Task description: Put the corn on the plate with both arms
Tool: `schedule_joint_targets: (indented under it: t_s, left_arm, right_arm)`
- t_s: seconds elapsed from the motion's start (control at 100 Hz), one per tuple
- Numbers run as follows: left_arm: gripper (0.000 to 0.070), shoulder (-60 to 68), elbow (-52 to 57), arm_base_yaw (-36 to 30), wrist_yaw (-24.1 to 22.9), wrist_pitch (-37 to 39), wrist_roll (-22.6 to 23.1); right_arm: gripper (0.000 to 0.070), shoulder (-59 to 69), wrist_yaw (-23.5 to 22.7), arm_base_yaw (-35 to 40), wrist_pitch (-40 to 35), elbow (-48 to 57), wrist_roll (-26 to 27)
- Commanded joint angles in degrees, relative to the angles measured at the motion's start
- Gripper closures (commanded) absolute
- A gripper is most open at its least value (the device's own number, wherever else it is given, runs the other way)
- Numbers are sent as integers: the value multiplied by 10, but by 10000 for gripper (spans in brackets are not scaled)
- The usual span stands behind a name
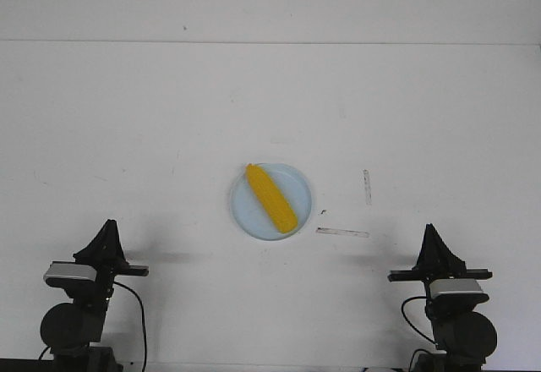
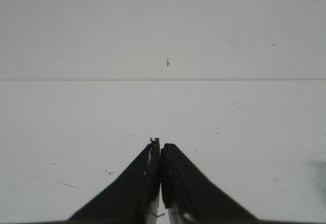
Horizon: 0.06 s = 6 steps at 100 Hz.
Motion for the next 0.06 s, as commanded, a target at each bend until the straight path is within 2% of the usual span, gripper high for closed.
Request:
schedule_joint_targets:
  t_s: [0.0,0.05]
  left_arm:
    - [699,-2,-12,0,1,9,-1]
    - [699,-2,-12,0,1,9,-1]
  right_arm:
    - [688,-1,0,1,6,-1,-2]
    - [688,-1,0,1,6,-1,-2]
